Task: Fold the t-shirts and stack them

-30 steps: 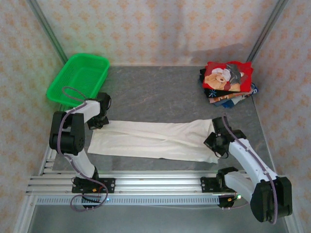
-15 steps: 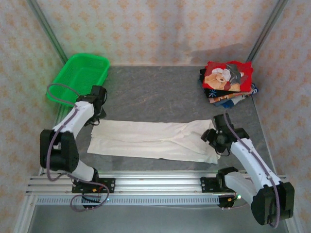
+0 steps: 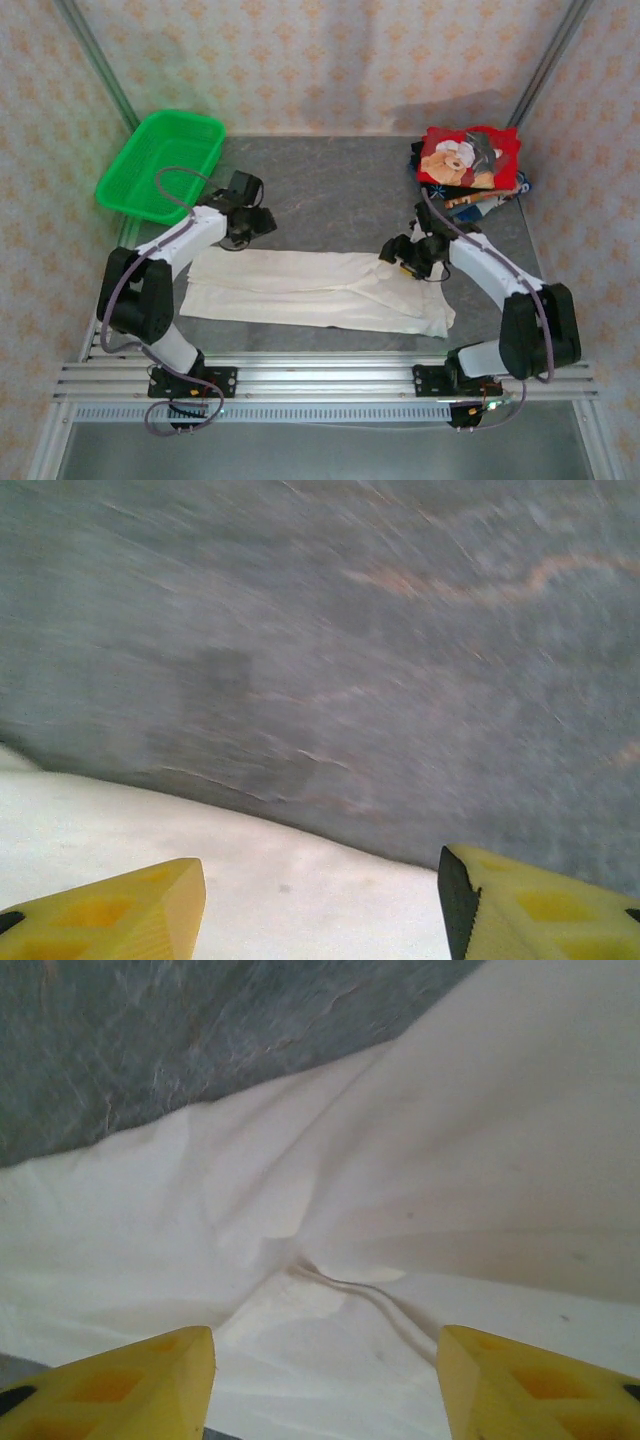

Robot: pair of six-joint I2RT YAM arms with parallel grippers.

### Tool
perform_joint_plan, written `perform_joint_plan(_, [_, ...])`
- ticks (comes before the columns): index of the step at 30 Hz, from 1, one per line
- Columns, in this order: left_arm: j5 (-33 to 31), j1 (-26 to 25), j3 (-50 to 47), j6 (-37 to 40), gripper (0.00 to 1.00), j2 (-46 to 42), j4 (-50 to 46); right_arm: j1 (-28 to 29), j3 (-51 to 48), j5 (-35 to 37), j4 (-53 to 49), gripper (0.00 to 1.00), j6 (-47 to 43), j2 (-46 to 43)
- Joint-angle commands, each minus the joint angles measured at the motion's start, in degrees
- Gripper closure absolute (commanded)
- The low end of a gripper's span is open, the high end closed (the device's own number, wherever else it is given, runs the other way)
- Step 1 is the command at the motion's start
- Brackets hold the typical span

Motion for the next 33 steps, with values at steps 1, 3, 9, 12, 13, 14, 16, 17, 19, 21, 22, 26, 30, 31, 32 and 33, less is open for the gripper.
perform_joint_plan(1, [5.5,-2.3,-1.3,1.1,0.38,0.7,5.2,2.4,2.3,-0.6,0.0,0.42,-3.8,1.6])
perform_joint_plan(3, [4.5,-3.2,-1.9,0.9,0.39,1.7,5.2,2.7,2.3,0.1,-0.2,0.44,-3.9,2.8])
perform_joint_plan(9, [4.4,-3.8,-6.5,-0.6,0.42,3.3,7.6,3.3,1.5,-5.2,6.0,0.48,-4.9,6.9])
perform_joint_plan(12, [3.0,-3.9,-8.8,-1.1,0.42,3.0,7.8,3.3,1.9,-5.1,5.4,0.51,-6.7,8.4])
perform_joint_plan(13, [2.3,-3.9,-9.5,-1.2,0.43,2.9,7.6,3.3,2.1,-4.9,5.3,0.53,-7.3,9.0])
perform_joint_plan(14, [1.8,-3.9,-10.1,-1.4,0.43,3.0,7.4,3.4,2.4,-5.0,5.0,0.54,-7.9,9.7])
perform_joint_plan(16, [1.1,-3.9,-11.2,-1.8,0.43,3.0,7.4,4.0,2.8,-5.6,4.9,0.56,-8.7,10.9])
perform_joint_plan(17, [0.7,-3.9,-11.6,-2.0,0.43,2.9,7.5,4.3,2.9,-5.8,4.9,0.56,-9.1,11.1])
perform_joint_plan(19, [0.3,-3.9,-12.3,-2.4,0.43,2.8,8.0,5.4,2.9,-5.5,4.8,0.59,-10.0,11.7])
perform_joint_plan(21, [0.6,-3.9,-12.3,-2.6,0.43,3.0,7.8,5.8,2.7,-5.1,4.7,0.66,-9.9,12.0])
perform_joint_plan(22, [0.9,-3.9,-12.1,-2.4,0.43,3.1,7.6,6.0,2.4,-5.1,5.0,0.69,-9.6,11.7])
perform_joint_plan(26, [1.9,-3.8,-10.8,-1.0,0.43,4.0,5.8,7.0,1.5,-4.5,4.4,0.80,-9.8,9.6])
perform_joint_plan(30, [2.9,-3.9,-10.7,0.5,0.44,4.4,5.2,7.2,-0.1,-3.6,4.3,0.96,-8.9,6.6])
perform_joint_plan(31, [2.7,-3.8,-11.0,0.6,0.44,4.3,5.3,7.3,-0.5,-3.7,4.0,1.00,-9.1,6.2])
perform_joint_plan(32, [2.6,-3.8,-11.0,0.7,0.44,4.4,5.2,7.3,-0.9,-4.2,3.8,1.00,-9.1,5.7])
perform_joint_plan(33, [2.7,-3.8,-11.0,0.9,0.44,4.3,5.1,7.6,-1.4,-4.8,3.5,1.00,-9.1,4.8])
